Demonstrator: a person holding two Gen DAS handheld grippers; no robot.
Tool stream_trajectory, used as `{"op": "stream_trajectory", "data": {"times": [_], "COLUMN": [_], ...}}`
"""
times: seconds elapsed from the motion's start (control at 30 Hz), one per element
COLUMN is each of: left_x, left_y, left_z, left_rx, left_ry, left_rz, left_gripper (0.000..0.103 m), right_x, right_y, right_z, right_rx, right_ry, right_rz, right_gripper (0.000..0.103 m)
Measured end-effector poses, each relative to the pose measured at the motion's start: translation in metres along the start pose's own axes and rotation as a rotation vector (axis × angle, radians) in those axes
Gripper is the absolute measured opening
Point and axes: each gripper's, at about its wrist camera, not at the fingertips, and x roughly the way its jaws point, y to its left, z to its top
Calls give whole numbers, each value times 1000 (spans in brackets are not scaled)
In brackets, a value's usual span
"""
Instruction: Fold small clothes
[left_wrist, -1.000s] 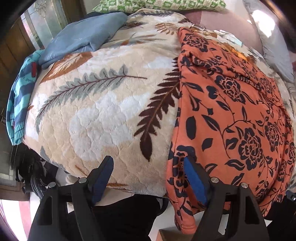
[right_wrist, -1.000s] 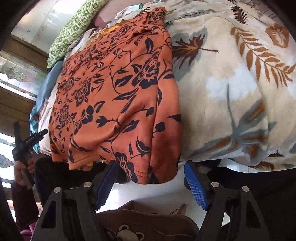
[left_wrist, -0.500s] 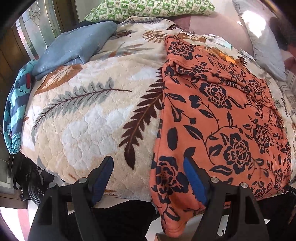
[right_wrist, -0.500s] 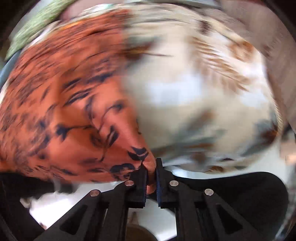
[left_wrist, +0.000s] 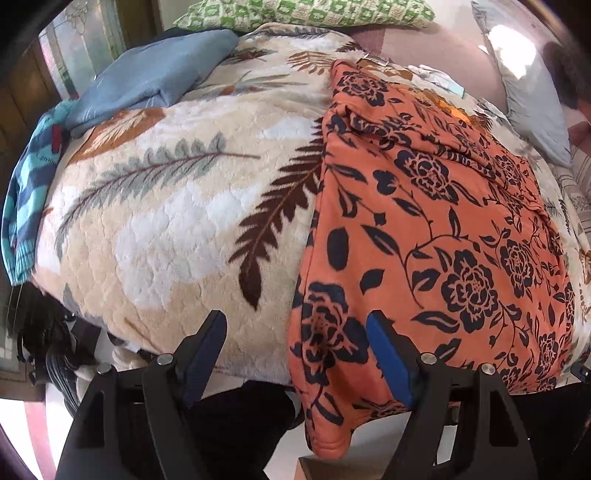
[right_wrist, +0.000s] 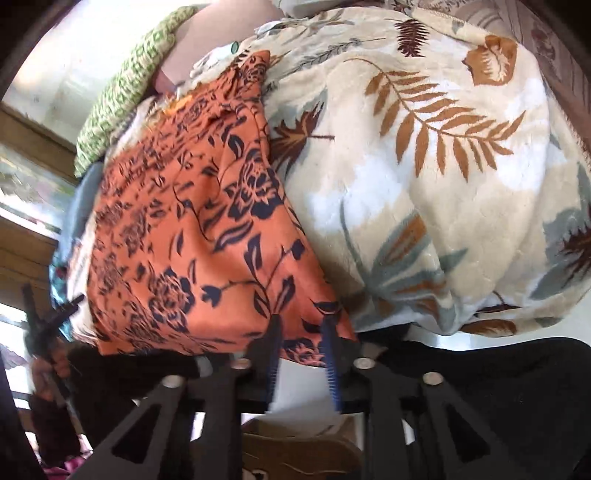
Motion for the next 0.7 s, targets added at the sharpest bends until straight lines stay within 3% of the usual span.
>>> {"op": "stream_trajectory", "data": {"times": [0.1,0.23,0.33,0.57,0.7], "left_x": [2,7,8,25,41], "left_y": [7,19,24,22,16], "left_z": [-13,-29,-40,-61,-71], "left_rx": [-60,-169,-220,-191,-154], "left_ry": [29,62,61,98,129], "left_rz": [-7,-18,-20,-47,-23], "left_gripper": [78,79,79,79,79], "right_x": [10,21,31,49,53], "right_y": [4,-2,-12,-12,-13], "right_z": [10,12,11,11,10], "right_rx": [1,7,47,60,72], "right_ry": [-9,-13,9,25,36], "right_rz": [-4,-35,2,56,77], "right_gripper": [60,60,60,60,60]}}
